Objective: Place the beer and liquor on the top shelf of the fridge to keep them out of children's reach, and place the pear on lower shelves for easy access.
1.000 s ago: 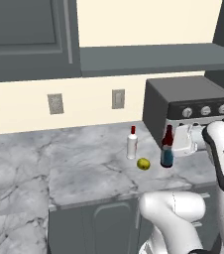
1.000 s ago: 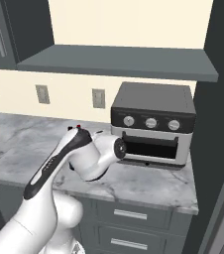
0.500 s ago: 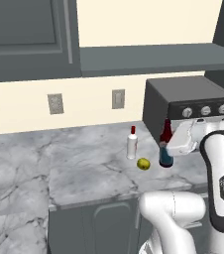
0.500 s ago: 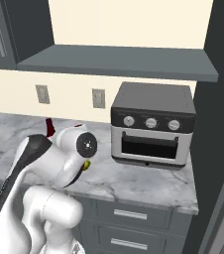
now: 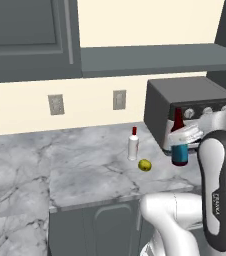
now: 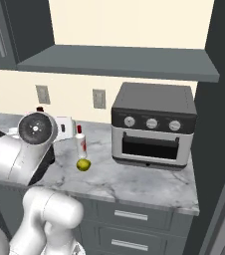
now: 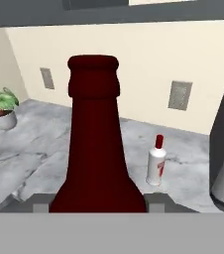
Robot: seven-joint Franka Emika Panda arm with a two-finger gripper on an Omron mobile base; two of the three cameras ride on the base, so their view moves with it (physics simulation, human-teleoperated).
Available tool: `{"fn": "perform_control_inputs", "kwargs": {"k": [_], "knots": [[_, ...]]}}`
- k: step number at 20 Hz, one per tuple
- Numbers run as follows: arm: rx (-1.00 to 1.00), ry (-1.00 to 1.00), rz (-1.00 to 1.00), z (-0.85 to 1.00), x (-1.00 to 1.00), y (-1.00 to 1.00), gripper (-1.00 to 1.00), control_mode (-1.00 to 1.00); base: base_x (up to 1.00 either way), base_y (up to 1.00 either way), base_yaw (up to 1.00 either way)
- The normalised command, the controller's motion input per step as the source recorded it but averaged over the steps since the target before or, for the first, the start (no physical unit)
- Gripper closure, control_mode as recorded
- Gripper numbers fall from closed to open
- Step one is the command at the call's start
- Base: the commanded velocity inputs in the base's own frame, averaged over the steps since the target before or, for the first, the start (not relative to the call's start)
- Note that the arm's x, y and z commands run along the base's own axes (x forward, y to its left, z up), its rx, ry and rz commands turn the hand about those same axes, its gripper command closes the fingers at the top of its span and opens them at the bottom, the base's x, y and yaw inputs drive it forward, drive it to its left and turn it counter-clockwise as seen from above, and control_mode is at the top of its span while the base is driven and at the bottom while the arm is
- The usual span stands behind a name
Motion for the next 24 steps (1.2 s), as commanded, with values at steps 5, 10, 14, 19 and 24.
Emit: {"fn": "perform_control_inputs", "kwargs": {"k": [5, 10, 14, 19, 24], "knots": [[-0.12, 0.11, -0.34, 0.27, -0.29, 0.24, 1.00, -1.00, 0.00, 0.00, 0.00], [-0.06, 0.02, -0.17, 0.01, -0.06, 0.03, 1.00, -1.00, 0.00, 0.00, 0.00], [-0.01, 0.00, -0.12, 0.00, -0.02, 0.00, 1.00, -1.00, 0.00, 0.00, 0.00], [0.00, 0.00, -0.04, 0.00, 0.00, 0.00, 1.00, 1.00, 0.00, 0.00, -0.01], [0.00, 0.00, 0.00, 0.00, 0.00, 0.00, 1.00, 1.00, -0.52, -0.04, -0.07]]}}
